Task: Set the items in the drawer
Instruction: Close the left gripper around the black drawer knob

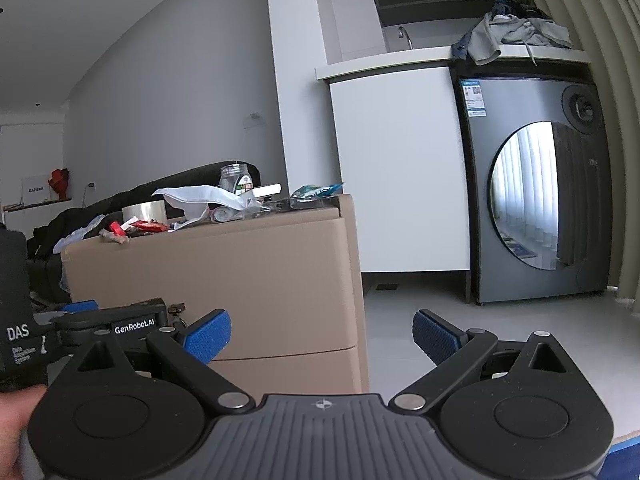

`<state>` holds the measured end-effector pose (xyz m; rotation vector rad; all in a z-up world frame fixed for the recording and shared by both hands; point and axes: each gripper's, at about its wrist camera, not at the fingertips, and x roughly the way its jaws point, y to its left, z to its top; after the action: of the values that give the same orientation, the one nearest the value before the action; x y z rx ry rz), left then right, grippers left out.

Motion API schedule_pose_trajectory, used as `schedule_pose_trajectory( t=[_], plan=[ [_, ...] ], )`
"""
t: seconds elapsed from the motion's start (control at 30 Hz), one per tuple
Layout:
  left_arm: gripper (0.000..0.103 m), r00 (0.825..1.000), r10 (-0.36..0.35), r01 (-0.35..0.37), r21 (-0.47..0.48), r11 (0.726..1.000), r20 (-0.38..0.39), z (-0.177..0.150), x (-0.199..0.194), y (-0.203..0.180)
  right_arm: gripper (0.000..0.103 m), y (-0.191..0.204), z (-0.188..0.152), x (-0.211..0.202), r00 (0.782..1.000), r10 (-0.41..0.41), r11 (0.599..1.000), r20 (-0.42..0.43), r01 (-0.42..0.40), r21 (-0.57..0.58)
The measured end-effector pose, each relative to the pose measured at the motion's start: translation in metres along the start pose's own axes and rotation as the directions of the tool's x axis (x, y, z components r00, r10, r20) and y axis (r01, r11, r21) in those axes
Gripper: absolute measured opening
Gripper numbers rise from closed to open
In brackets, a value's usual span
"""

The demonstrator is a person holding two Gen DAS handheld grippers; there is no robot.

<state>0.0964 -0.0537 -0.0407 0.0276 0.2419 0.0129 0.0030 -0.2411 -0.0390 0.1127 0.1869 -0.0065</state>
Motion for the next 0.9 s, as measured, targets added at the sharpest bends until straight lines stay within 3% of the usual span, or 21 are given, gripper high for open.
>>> schedule_pose_trajectory(
  t=[0.77, 0.9],
  plan=[
    [0.073, 0.999, -0.004, 0.003, -0.029, 1.0, -0.045, -0.005, 0.046, -0.009, 0.1, -0.002, -0.008, 0.014, 0.999, 0.016, 1.0, -0.046, -0.015, 0.02],
    [0.065, 0.999, -0.016, 0.014, -0.029, 0.999, -0.046, -0.006, 0.053, -0.016, 0.098, -0.002, -0.01, 0.017, 0.998, 0.005, 1.0, -0.055, -0.004, 0.014]
  ],
)
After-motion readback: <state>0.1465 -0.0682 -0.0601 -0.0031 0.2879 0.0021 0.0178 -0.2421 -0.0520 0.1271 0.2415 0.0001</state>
